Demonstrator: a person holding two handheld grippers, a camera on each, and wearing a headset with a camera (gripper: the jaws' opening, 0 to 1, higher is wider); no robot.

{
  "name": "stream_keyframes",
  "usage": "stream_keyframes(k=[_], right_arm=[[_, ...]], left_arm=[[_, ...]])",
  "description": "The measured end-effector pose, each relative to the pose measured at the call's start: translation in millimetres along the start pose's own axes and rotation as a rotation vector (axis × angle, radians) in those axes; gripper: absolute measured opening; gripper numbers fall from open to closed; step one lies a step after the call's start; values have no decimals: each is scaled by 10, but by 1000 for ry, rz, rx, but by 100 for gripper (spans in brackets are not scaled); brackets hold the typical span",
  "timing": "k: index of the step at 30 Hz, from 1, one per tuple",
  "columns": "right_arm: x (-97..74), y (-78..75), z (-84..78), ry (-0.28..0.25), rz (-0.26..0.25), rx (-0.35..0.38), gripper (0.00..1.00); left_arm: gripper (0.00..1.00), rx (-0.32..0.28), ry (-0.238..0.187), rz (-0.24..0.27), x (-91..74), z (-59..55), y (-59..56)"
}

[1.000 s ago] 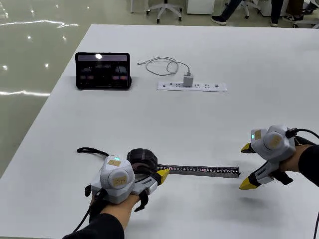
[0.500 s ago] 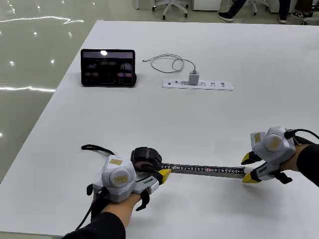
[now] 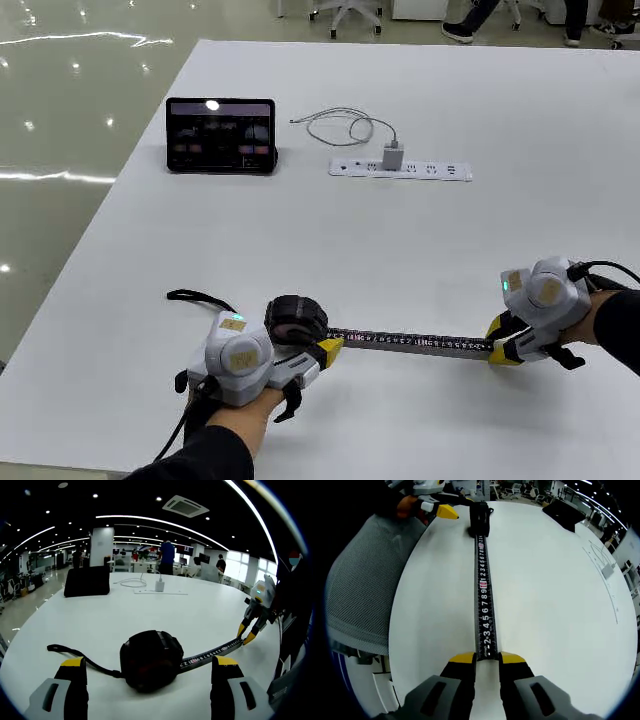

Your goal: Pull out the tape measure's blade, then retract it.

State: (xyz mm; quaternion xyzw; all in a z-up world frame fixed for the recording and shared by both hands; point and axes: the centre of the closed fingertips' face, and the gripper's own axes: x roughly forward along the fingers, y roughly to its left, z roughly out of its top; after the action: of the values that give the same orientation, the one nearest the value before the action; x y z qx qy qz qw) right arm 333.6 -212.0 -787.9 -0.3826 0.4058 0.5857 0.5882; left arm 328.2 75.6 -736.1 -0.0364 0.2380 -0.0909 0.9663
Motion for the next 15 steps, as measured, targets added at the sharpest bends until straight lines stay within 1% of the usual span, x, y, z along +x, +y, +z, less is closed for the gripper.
stream_keyframes(k=[1, 3, 7, 8, 9, 10, 12, 13, 15], right_arm=[[7, 18, -12, 5, 7, 4, 12], [19, -24, -24, 5, 3, 12, 12], [42, -35, -34, 9, 4, 17, 11], [48, -41, -35, 15, 2, 23, 11], [54, -46, -42, 35, -5, -12, 11], [56, -41, -40, 47, -10, -31, 11], [65, -26, -32, 62, -17, -44, 11], [66, -27, -32, 63, -19, -38, 11], [71, -53, -50, 71, -28, -20, 11]], left_arm=[[100, -1, 2, 1, 0, -3, 4], [100, -5, 1, 7, 2, -4, 22], [100, -19, 1, 21, 18, -10, 61], [100, -22, -1, 23, 22, -3, 64], [100, -26, -10, 25, 33, 19, 72], [100, -24, -15, 32, 42, 36, 85], [100, -28, -28, 38, 85, 71, 99], [100, -33, -30, 37, 102, 79, 95], [99, -44, -12, 32, 142, 60, 60]])
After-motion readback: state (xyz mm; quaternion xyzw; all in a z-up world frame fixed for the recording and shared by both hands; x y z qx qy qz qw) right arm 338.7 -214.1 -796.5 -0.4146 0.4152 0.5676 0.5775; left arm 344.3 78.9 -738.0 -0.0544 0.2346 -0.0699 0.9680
